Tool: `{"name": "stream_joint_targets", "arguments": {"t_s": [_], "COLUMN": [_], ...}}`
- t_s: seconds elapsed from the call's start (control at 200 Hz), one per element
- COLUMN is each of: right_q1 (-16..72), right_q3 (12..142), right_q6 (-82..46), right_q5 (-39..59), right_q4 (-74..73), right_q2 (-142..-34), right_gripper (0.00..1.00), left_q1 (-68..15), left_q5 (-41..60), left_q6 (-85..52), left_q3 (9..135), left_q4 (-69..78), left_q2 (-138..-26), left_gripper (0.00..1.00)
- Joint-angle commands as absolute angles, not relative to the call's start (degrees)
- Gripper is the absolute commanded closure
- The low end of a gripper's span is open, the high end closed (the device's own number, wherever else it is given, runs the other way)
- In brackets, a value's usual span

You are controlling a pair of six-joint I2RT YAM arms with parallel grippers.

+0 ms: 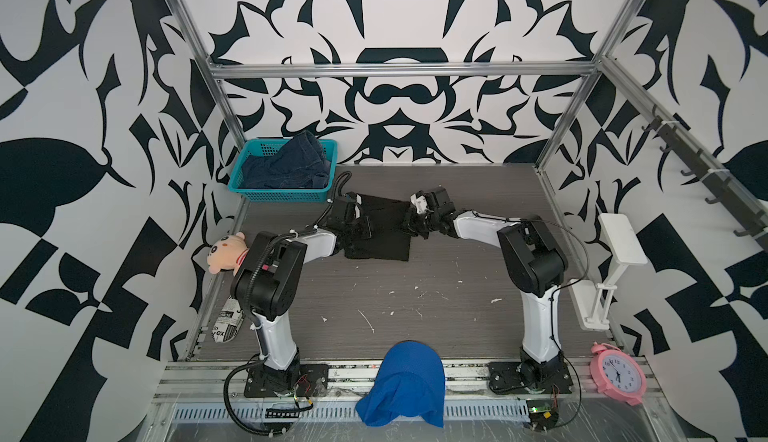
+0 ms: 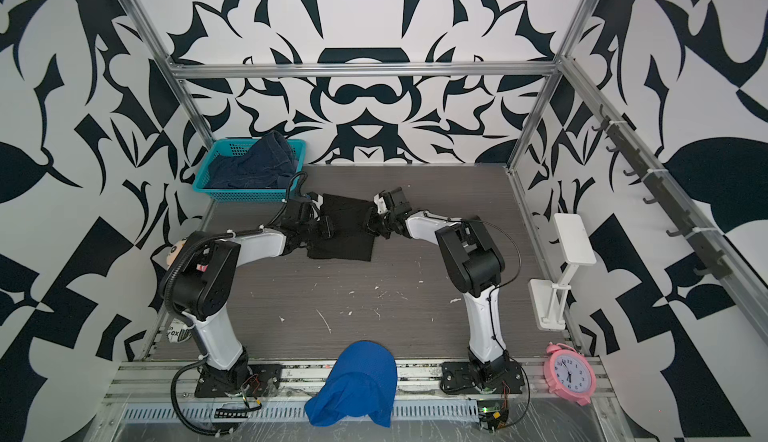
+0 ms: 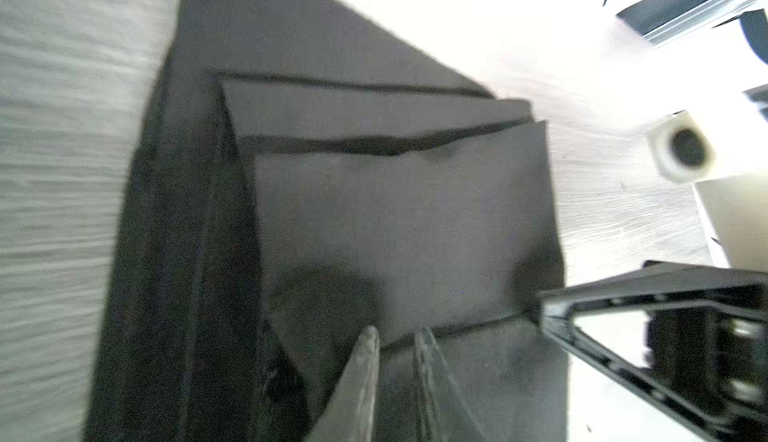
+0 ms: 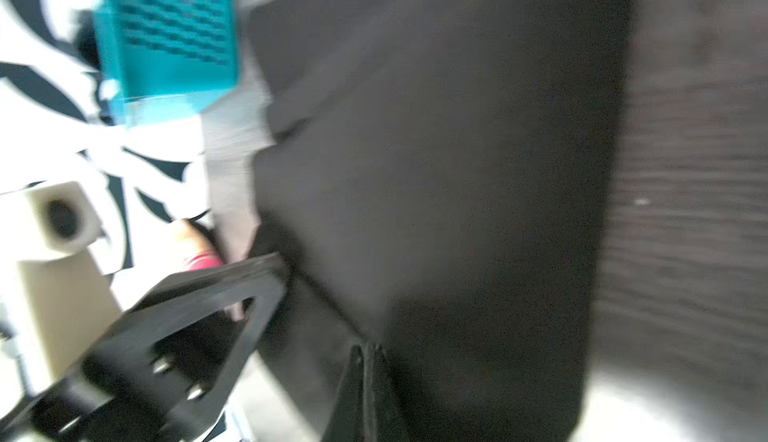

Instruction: Fold and stack the skirts

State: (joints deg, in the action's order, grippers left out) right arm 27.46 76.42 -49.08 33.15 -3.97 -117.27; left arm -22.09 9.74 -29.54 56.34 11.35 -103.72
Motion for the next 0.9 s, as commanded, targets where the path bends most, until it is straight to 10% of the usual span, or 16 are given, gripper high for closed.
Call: {"name": "stream_joint_targets", "arguments": {"t_s": [0.0,0.34,0.895], "right_q1": [27.3,20.8,22.1], "right_q3": [75.9,71.7,76.0], "right_q6": [-48.3,-47.7,-45.8], "right_q5": [36.6,29.4,37.2], "right_q4": [-4.5,-1.6,-3.7], "right_q2": [-113.2,-112.4,-122.5], "right_gripper": [0.97,0.46,0.4], "left_q1": [-21.8,-21.8,-21.9], "left_q5": [8.4,7.7,7.4], "left_q6": [-28.7,-27.2,-27.9], "left_q3": [56.6,56.4,55.1], "left_q4": [8.8,9.0,10.4], "left_q2": [-101.0,-105.5,-106.9], "left_gripper": [0.79,0.79,0.79]}}
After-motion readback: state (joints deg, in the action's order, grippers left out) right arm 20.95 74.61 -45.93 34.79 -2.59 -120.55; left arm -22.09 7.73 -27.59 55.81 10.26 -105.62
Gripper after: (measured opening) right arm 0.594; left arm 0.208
